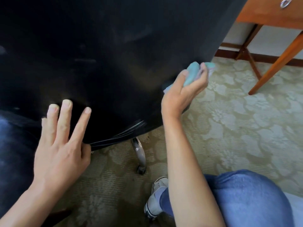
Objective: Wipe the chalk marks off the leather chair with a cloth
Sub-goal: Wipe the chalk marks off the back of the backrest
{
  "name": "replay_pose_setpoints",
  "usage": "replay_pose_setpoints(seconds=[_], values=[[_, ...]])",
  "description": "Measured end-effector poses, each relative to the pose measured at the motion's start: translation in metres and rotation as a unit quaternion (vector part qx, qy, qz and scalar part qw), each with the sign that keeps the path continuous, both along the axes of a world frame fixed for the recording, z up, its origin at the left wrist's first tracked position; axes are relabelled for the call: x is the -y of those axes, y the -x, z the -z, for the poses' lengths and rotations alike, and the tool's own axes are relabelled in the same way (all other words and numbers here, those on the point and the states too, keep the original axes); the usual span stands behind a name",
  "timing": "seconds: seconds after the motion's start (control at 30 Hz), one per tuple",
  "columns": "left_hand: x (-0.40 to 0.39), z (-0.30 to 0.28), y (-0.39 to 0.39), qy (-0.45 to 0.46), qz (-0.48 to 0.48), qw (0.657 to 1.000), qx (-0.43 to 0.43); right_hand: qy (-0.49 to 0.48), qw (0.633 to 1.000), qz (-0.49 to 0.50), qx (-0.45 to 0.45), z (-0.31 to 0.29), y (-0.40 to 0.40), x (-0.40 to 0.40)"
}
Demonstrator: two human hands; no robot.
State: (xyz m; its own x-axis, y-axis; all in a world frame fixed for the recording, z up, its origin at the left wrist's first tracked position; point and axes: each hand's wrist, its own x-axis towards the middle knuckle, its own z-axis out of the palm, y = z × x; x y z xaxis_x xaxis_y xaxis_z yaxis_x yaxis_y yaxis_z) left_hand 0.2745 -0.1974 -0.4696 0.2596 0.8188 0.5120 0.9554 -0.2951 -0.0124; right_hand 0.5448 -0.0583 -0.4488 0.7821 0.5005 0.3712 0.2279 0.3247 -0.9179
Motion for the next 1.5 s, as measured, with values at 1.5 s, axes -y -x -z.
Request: replay_pose_setpoints(seconds=[1.5], values=[[-0.008,-0.005,0.065,0.238,-0.198,0.793,0.525,0.371,0.896,-0.075,-0.231,0.117,0.093,0.086]])
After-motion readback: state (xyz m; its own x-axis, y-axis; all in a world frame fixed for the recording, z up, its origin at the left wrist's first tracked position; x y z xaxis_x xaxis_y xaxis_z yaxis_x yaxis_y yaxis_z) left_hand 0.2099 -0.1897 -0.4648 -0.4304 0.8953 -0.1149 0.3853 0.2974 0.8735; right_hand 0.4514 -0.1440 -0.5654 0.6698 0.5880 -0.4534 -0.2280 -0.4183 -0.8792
